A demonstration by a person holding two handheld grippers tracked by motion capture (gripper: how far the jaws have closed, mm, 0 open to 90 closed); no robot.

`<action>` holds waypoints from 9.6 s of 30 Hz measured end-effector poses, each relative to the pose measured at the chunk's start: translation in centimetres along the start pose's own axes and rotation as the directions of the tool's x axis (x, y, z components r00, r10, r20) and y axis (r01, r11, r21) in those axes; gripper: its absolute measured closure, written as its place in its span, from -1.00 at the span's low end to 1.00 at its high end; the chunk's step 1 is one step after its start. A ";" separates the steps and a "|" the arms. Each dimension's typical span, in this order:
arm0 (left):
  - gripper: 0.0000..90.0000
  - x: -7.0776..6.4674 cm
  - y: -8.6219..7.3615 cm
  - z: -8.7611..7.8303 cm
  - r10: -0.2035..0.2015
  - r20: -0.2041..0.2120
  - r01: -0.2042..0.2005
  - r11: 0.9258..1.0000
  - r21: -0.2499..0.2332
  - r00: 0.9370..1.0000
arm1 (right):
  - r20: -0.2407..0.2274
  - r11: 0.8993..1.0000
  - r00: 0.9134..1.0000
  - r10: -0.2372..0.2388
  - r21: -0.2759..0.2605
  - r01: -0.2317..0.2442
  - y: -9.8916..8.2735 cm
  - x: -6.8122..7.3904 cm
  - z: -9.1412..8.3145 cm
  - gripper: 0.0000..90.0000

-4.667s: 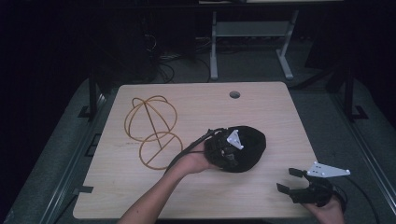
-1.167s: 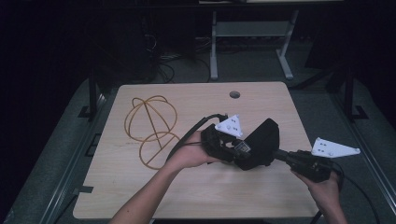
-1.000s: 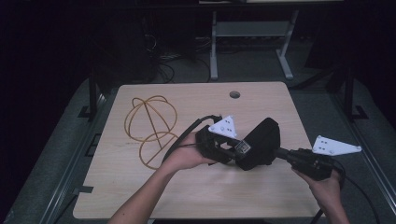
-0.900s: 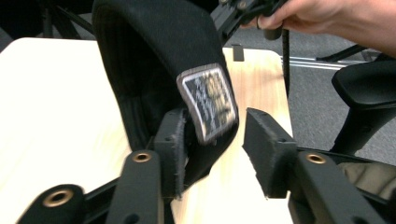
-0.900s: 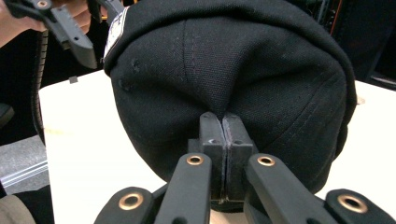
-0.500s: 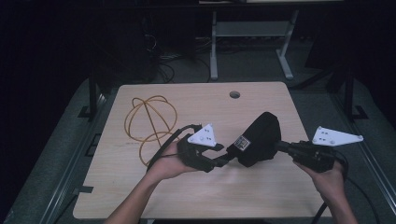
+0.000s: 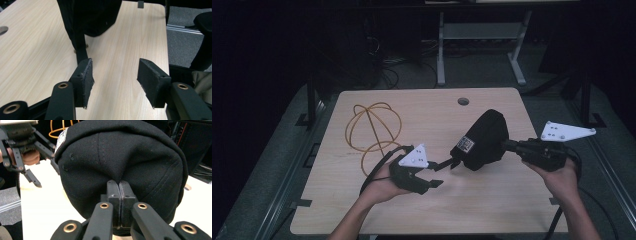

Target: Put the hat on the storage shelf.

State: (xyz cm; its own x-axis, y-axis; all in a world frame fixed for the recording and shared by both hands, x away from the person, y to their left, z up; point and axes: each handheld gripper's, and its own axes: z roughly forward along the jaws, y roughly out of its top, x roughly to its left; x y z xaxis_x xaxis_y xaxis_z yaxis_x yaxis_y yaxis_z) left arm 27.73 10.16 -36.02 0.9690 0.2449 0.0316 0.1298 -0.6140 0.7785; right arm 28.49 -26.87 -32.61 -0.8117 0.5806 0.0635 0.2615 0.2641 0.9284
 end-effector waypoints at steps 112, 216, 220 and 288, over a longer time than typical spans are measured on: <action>-0.20 -2.1 -3.6 2.2 0.031 0.031 -0.032 0.998 0.046 0.999 | -0.314 0.961 0.940 -0.131 0.195 0.199 22.5 11.8 30.9 0.30; -0.52 -0.9 -5.0 3.1 -0.083 -0.063 0.086 0.995 0.045 0.995 | -0.044 0.974 0.996 0.075 0.216 -0.064 6.2 -0.4 8.7 -0.62; -0.52 -0.9 -5.1 3.1 -0.089 -0.066 0.092 0.995 0.044 0.994 | -0.038 0.973 0.995 0.088 0.218 -0.078 5.6 -0.6 8.3 -0.63; -0.52 -0.2 -6.1 3.9 -0.144 -0.112 0.147 0.989 0.014 0.983 | 0.108 0.915 0.935 0.338 0.196 -0.353 -12.9 -2.1 0.0 -0.65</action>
State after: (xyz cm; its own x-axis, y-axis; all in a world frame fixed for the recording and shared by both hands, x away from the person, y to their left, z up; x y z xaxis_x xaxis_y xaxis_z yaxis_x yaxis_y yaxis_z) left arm 27.57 10.93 -43.19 0.9104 0.4136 -0.0110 0.2737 -0.5821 0.7656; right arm 26.85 -31.48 -44.73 -0.6138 0.7156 0.3334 0.6283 0.1872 0.7551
